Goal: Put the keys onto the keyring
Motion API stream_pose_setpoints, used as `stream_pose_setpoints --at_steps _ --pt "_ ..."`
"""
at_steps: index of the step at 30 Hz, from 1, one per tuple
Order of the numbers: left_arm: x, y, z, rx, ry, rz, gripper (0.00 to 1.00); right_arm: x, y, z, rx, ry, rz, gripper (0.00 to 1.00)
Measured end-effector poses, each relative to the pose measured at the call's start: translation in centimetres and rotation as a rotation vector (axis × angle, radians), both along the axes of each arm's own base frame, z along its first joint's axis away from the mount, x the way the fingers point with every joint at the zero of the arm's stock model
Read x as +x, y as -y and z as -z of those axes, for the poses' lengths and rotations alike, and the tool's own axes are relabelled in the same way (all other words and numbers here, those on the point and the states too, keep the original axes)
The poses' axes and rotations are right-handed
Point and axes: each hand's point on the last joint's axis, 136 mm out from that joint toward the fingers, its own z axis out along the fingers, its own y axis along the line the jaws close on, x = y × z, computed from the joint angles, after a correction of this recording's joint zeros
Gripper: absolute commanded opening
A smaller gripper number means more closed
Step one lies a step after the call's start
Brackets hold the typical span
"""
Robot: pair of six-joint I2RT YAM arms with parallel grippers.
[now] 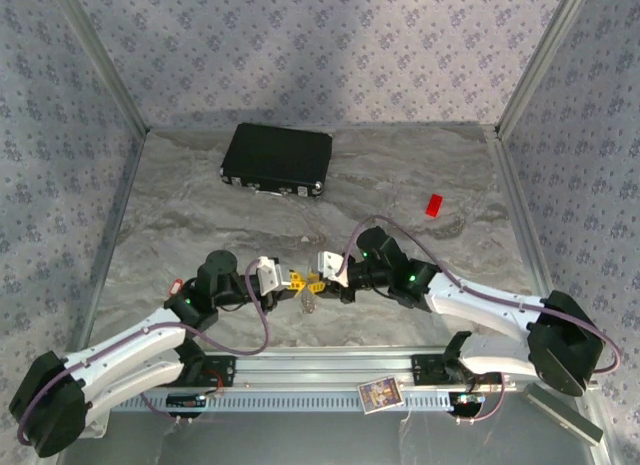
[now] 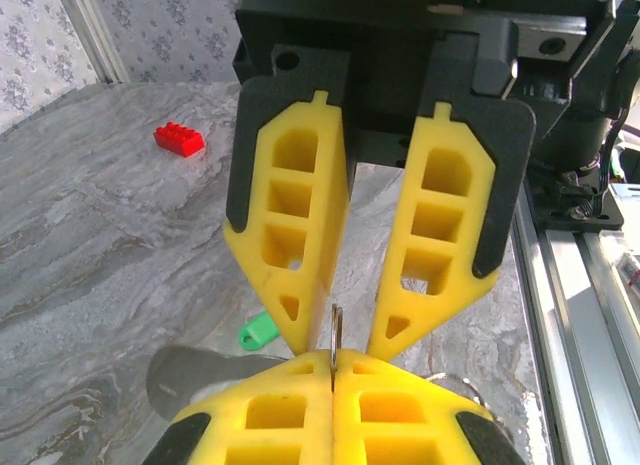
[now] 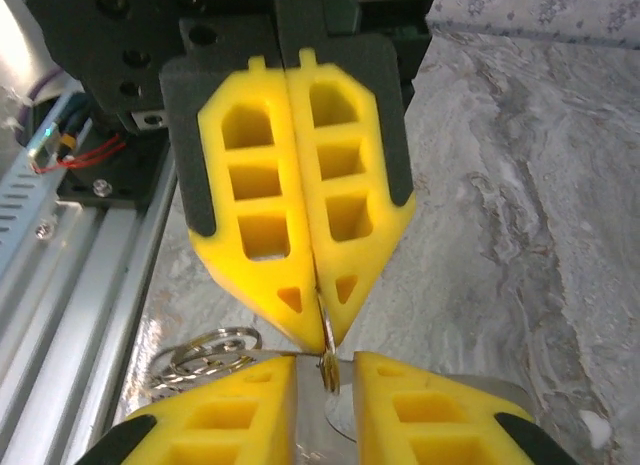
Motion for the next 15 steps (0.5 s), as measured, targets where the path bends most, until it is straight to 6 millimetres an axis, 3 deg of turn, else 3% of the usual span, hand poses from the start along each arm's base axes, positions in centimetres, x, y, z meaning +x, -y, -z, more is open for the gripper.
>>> stream_pose_setpoints --at_steps 6,15 --pt "0.15 0.29 -0.44 0.032 0.005 0.005 0.0 0.41 0.49 0.39 -0.056 0.034 0.024 0.13" --pt "0.12 0.47 0.01 0.072 0.005 0.012 0.0 0.43 0.94 0.6 -0.08 0.041 0.04 0.2"
